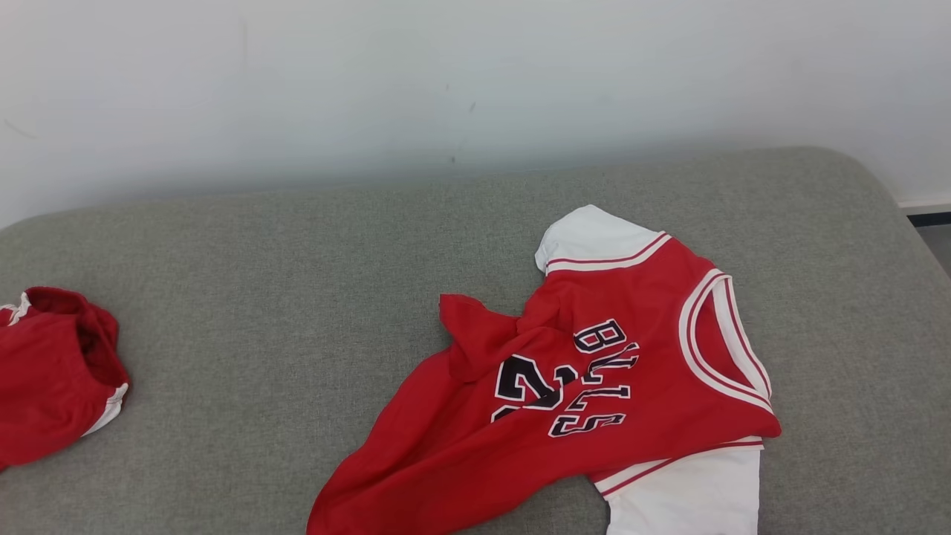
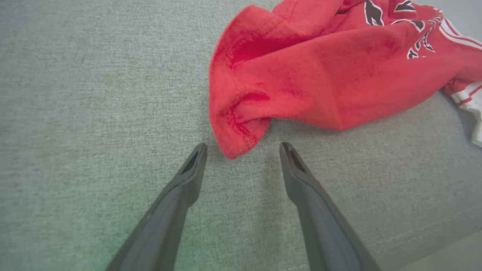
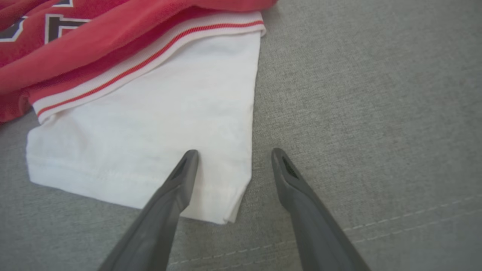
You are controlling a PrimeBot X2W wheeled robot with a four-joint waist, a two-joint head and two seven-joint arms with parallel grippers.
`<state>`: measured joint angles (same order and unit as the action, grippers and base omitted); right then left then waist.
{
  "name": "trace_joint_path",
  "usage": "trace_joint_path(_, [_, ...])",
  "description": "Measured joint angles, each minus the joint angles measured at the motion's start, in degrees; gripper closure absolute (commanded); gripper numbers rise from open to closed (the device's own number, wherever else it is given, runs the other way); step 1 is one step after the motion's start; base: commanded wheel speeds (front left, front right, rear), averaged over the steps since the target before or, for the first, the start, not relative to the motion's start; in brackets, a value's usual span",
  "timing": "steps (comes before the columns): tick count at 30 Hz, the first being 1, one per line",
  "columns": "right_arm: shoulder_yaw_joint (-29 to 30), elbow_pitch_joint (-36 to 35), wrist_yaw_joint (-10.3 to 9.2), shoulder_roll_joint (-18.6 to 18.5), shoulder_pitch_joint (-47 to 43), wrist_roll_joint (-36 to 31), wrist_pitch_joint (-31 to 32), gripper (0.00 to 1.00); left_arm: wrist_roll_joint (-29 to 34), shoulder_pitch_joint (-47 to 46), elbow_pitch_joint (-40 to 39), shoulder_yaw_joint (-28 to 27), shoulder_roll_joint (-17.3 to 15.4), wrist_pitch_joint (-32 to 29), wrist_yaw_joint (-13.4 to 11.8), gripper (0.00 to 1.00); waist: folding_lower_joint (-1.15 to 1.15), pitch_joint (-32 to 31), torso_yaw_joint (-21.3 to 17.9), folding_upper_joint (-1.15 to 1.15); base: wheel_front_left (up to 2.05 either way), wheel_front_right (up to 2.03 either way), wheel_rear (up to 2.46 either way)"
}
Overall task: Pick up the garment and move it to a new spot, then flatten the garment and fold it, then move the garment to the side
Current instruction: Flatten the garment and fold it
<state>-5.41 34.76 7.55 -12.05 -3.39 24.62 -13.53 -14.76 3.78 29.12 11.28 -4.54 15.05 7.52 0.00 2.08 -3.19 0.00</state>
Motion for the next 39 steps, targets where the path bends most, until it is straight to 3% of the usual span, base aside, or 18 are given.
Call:
trace_joint_path(1, [-0.5, 0.5, 0.0, 0.1, 0.3, 0.4, 0.5, 0.0, -0.2, -0.2, 0.3, 0.2, 0.1, 0.0, 0.0, 0.51, 0.0, -0.1, 0.0, 0.0, 0.0, 0.0, 0.0])
trace_joint_path(2, [-1.1, 0.9, 0.0, 0.2, 0.6, 1.0, 1.0, 0.23, -0.9, -0.5, 0.8, 0.5, 0.1, 0.0, 0.0, 0.82, 0.0, -0.1, 0.0, 0.0, 0.0, 0.0, 0.0])
trace_joint_path(3, [-1.1, 0.9, 0.0, 0.2, 0.6, 1.0, 1.0, 0.76, -0.9, -0.5, 0.8, 0.5, 0.1, 0.0, 0.0, 1.0, 0.0, -0.1, 0.0, 0.0, 0.0, 0.0, 0.0])
trace_joint_path(4, [-2.4, 1.3, -0.11, 0.2, 0.9, 2.1, 2.2, 1.0, -1.5, -0.7, 1.4, 1.1, 0.1, 0.0, 0.0, 1.0, 0.0, -0.3, 0.0, 0.0, 0.0, 0.0, 0.0])
trace_joint_path(12, [-4.6, -1.5, -0.15, -1.0, 0.7, 5.2, 1.8, 1.0, -1.8, -0.9, -1.3, 1.0, -0.7, 0.0, 0.0, 1.0, 0.0, -1.1, 0.0, 0.0, 0.0, 0.0, 0.0])
trace_joint_path(18, [-3.4, -11.0, -0.15, -3.8, 0.6, 7.8, 1.0, 1.0, 0.0, 1.1, -9.3, -0.3, -2.6, 0.0, 0.0, 1.0, 0.0, -1.2, -0.4, 0.0, 0.0, 0.0, 0.0])
trace_joint_path(26, [-0.5, -23.9, -0.15, -5.8, 4.1, 12.2, 5.6, 1.0, 2.0, -1.6, -18.3, 0.7, -6.1, -0.8, 0.0, 1.0, 0.0, -0.2, -0.8, 0.0, 0.0, 0.0, 0.0])
trace_joint_path(33, [1.0, -27.9, -0.14, -8.2, 19.7, 15.3, 11.3, 1.0, 0.3, -19.2, -22.4, 8.4, -15.6, -7.6, 0.0, 1.0, 0.0, 3.0, -1.1, 0.0, 0.0, 0.0, 0.0])
trace_joint_path(37, [2.4, -25.1, -0.15, -9.3, 34.6, 17.8, 14.3, 1.0, -5.1, -35.4, -22.9, 13.7, -21.4, -12.3, 0.0, 1.0, 0.01, 6.2, -1.4, 0.01, 0.0, 0.0, 0.0])
trace_joint_path(39, [3.0, -22.7, -0.15, -9.6, 42.8, 18.9, 16.5, 1.0, -10.0, -44.4, -22.0, 15.3, -22.7, -15.0, 0.0, 1.0, 0.01, 8.2, -1.5, 0.01, 0.0, 0.0, 0.0])
